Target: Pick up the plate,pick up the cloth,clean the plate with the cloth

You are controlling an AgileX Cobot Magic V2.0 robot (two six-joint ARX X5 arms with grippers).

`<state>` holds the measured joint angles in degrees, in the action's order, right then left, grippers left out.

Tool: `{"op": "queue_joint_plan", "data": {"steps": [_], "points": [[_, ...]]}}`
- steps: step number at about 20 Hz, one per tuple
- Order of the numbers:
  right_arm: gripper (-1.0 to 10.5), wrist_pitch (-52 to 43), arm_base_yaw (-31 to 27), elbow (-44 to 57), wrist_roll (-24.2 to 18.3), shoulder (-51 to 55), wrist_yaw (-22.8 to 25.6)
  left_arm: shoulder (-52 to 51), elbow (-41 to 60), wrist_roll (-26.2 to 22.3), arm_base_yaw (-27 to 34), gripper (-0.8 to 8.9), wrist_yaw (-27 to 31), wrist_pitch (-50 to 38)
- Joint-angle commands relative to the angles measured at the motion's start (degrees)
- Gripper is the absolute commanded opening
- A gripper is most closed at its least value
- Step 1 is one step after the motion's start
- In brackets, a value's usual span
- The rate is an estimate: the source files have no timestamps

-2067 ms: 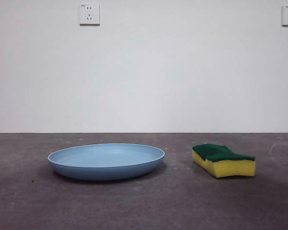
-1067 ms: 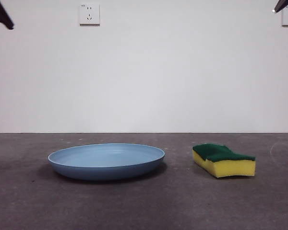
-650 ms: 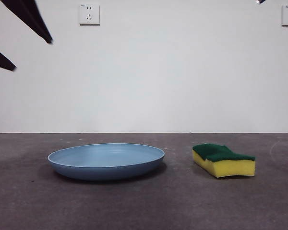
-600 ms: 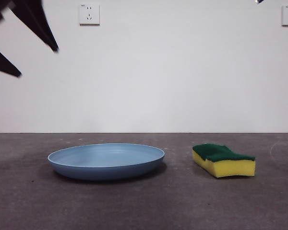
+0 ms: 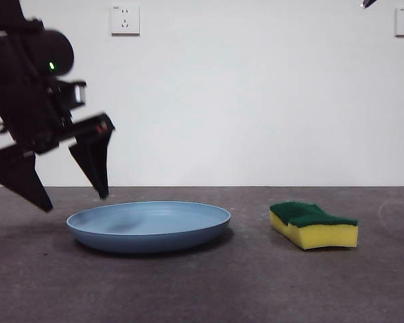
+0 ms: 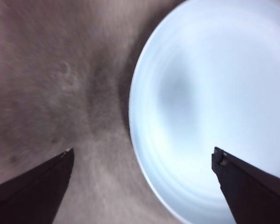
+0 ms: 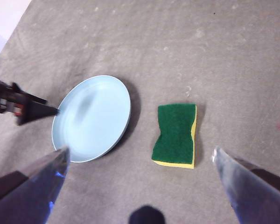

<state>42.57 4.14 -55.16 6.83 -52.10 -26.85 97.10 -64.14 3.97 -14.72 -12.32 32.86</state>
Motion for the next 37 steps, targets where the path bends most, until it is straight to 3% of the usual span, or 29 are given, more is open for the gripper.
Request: {"op": "queue_joint_plan", "data": {"steps": [1,4,6,8,10,11,20,23,27,31,37], "points": [[5.6,0.00,0.11,-0.13,0.35,0.02,0.00,2.71,0.11,-0.79,-0.74,4.93,0.35,-1.81],[5.6,0.02,0.11,-0.13,0.35,0.02,0.00,4.68,0.11,-0.59,-1.49,4.77,0.76,-3.23],[5.6,0.02,0.11,-0.13,0.35,0.02,0.07,4.85,0.11,-0.59,-2.12,3.88,2.16,-3.89],[5.6,0.00,0.11,-0.13,0.35,0.02,0.17,4.85,0.11,-0.61,-2.45,2.45,3.61,-4.35],[5.6,0.00,0.11,-0.13,0.35,0.02,0.17,4.85,0.11,-0.87,-2.58,0.31,4.50,-4.31],[5.6,0.02,0.11,-0.13,0.35,0.02,0.17,4.85,0.11,-1.05,-2.56,-0.08,4.55,-4.31],[5.6,-0.07,0.24,-0.13,0.22,-0.04,-0.26,4.26,-0.09,-1.22,-2.56,-0.08,4.52,-5.07],[5.6,-2.25,2.64,-0.15,-1.81,-0.87,1.22,-0.48,-0.09,-1.20,-2.67,-0.08,4.57,-4.74],[5.7,-3.52,10.49,-1.07,-1.81,-5.99,11.76,-12.17,-0.09,-0.81,-3.67,-0.08,5.27,-4.98],[5.7,-3.50,18.91,-4.79,-2.16,-15.15,20.87,-21.51,-0.07,-1.18,-5.99,-0.08,14.29,-3.69],[5.6,-3.91,23.37,-10.16,-3.74,-30.86,27.28,-24.33,0.15,-1.64,-6.34,-0.08,19.74,1.97]]}}
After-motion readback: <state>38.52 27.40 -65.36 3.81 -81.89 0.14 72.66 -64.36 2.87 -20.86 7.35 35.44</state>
